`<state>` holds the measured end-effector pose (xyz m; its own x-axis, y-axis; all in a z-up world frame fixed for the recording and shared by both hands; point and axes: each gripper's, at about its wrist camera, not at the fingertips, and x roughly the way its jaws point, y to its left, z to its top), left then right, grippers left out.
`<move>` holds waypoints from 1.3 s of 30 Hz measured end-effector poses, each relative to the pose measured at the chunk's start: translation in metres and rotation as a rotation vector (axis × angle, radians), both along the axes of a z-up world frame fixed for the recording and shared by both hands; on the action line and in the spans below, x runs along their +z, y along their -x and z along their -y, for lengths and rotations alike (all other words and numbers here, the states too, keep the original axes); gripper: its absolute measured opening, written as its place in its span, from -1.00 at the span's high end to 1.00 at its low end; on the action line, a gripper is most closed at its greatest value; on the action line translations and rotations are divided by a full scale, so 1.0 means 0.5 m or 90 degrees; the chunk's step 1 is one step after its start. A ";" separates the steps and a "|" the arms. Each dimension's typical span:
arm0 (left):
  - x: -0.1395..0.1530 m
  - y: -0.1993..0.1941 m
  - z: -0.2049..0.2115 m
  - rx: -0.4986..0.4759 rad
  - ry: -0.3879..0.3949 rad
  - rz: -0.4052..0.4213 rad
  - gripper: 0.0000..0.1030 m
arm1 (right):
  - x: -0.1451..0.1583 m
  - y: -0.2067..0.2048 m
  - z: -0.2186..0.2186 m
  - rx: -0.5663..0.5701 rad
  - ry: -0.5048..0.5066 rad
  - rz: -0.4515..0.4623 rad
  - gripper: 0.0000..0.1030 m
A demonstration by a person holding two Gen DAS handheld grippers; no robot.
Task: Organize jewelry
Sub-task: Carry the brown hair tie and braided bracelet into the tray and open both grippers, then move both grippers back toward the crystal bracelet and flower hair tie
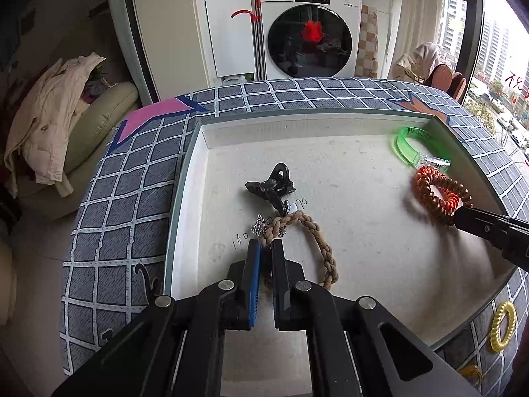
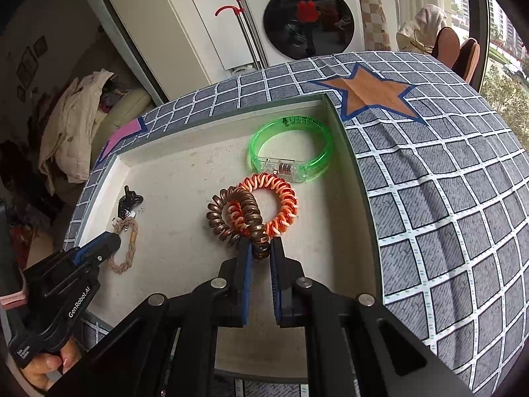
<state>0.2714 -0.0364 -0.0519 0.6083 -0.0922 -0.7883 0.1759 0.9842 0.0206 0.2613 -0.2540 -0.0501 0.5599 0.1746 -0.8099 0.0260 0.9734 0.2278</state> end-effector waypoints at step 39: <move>0.091 0.058 -0.021 0.014 0.060 0.088 -1.00 | 0.101 0.138 0.016 -0.013 -0.040 0.091 -0.19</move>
<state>0.2426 -0.0259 -0.0064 0.7128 -0.1465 -0.6859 0.1557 0.9866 -0.0489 0.1922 -0.2620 0.0003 0.6730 0.2099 -0.7092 0.0092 0.9564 0.2918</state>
